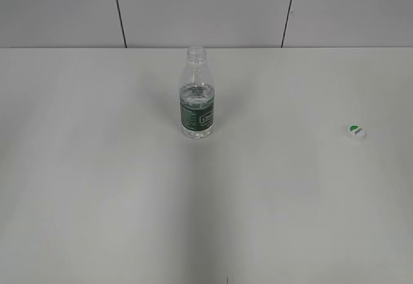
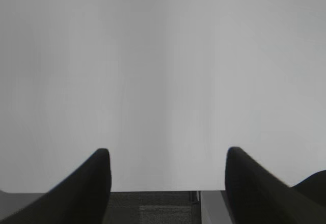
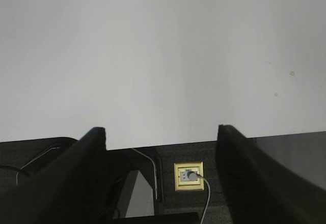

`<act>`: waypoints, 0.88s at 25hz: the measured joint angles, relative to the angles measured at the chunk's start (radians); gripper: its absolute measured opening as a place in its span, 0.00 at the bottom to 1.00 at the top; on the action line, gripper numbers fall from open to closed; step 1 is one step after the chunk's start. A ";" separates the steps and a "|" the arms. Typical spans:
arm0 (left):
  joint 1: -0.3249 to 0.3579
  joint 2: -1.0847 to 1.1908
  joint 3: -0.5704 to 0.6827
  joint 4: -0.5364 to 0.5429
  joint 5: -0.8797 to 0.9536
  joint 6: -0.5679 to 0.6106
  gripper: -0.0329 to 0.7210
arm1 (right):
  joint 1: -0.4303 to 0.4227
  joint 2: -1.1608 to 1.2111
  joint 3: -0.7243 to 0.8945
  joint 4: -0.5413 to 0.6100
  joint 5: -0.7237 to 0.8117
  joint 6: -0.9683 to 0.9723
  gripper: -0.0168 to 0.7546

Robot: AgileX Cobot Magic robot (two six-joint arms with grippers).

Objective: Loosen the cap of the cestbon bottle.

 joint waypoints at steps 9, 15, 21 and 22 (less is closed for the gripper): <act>0.000 -0.443 0.250 -0.119 -0.145 0.031 0.62 | 0.000 -0.312 0.139 -0.028 -0.003 0.000 0.68; 0.000 -0.667 0.311 -0.195 -0.079 0.053 0.62 | 0.000 -0.513 0.269 -0.028 -0.027 -0.007 0.68; 0.000 -0.863 0.319 -0.250 -0.036 0.055 0.62 | 0.000 -0.785 0.326 -0.028 -0.029 -0.027 0.68; 0.000 -0.893 0.319 -0.259 -0.028 0.055 0.62 | 0.000 -0.835 0.328 -0.028 -0.029 -0.028 0.68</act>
